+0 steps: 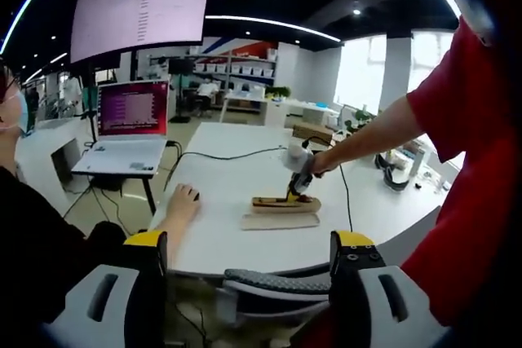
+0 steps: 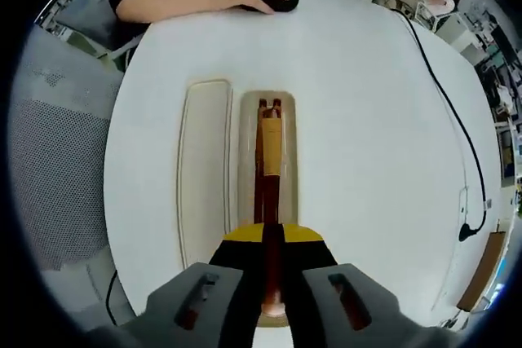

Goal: Arrange the utensils inside the cutlery case until each visible utensil rests in its matching compartment.

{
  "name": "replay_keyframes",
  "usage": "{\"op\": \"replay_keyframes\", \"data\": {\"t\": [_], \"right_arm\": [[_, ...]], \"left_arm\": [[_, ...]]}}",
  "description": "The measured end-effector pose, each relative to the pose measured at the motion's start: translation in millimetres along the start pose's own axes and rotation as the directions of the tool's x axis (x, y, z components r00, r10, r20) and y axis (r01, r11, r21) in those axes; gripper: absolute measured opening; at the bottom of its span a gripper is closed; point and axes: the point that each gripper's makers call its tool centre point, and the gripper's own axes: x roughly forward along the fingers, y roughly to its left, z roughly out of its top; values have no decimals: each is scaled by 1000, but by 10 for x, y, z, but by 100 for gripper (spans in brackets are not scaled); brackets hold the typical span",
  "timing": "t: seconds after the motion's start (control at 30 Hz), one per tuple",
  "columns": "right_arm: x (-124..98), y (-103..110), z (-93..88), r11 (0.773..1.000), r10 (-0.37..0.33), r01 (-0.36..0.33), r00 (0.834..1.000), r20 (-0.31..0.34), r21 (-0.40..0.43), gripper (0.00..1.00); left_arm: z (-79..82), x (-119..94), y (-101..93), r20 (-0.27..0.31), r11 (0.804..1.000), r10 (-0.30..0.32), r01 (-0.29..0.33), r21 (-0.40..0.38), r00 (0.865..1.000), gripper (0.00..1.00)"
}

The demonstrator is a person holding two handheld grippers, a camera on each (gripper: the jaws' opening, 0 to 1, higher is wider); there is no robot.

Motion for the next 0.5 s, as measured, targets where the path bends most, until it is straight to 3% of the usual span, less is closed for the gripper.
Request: {"op": "replay_keyframes", "data": {"t": [0.2,0.33,0.5], "right_arm": [[54,2,-1,1000,5,-5,1000,2,9,2],[60,4,71,1000,7,-6,998,63,-10,1],[44,-70,-10,997,-14,8,997,73,73,2]], "left_arm": [[-32,6,47,-16,1000,2,-2,-5,1000,84],[-15,43,43,-43,1000,-17,18,21,999,84],[113,163,110,-39,997,-52,54,47,998,84]]}}
